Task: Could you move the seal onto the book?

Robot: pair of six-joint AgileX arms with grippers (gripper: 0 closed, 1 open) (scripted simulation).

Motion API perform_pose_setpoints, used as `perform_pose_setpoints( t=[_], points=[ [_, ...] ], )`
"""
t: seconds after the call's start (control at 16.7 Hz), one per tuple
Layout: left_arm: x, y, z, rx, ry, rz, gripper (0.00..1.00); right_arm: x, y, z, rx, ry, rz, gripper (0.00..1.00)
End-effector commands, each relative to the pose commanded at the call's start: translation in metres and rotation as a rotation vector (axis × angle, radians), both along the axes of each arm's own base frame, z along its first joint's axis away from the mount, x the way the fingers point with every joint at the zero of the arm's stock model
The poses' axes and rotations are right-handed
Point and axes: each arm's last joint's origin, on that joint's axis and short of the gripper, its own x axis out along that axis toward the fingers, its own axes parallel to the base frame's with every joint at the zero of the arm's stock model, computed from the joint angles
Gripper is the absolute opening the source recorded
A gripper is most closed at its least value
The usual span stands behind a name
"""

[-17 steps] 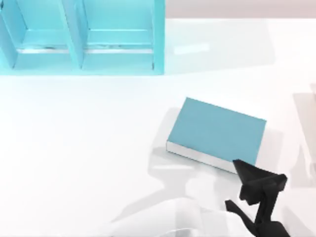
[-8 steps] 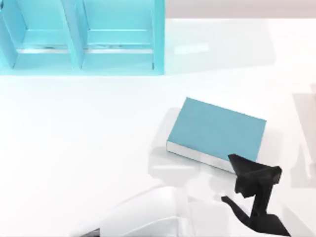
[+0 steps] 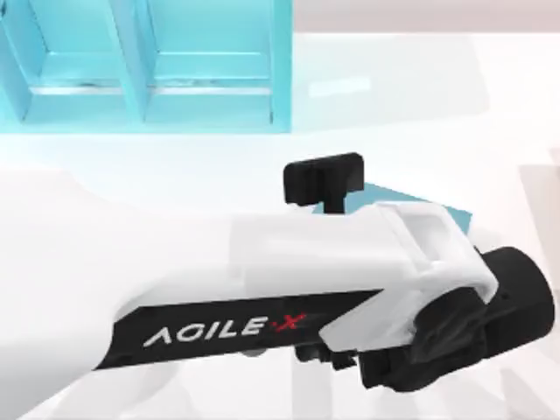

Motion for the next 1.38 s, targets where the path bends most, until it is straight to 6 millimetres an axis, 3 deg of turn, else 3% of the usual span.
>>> perform_pose_setpoints(
  t=[0.18, 0.36, 0.54, 0.72, 1.02, 1.38],
  points=[
    [0.025, 0.063, 0.028, 0.020, 0.131, -0.086, 1.00, 0.000, 0.000, 0.000, 0.000, 0.000, 0.000, 1.00],
    [0.032, 0.132, 0.042, 0.095, 0.212, -0.266, 1.00, 0.000, 0.000, 0.000, 0.000, 0.000, 0.000, 1.00],
    [0.023, 0.196, 0.040, 0.237, 0.214, -0.486, 1.00, 0.000, 0.000, 0.000, 0.000, 0.000, 0.000, 1.00],
    [0.005, 0.248, 0.025, 0.449, 0.150, -0.678, 1.00, 0.000, 0.000, 0.000, 0.000, 0.000, 0.000, 1.00],
    [-0.028, 0.300, -0.012, 0.887, -0.013, -0.820, 1.00, 0.000, 0.000, 0.000, 0.000, 0.000, 0.000, 1.00],
    [-0.047, 0.325, -0.040, 1.351, -0.150, -0.745, 1.00, 0.000, 0.000, 0.000, 0.000, 0.000, 0.000, 1.00]
  ],
)
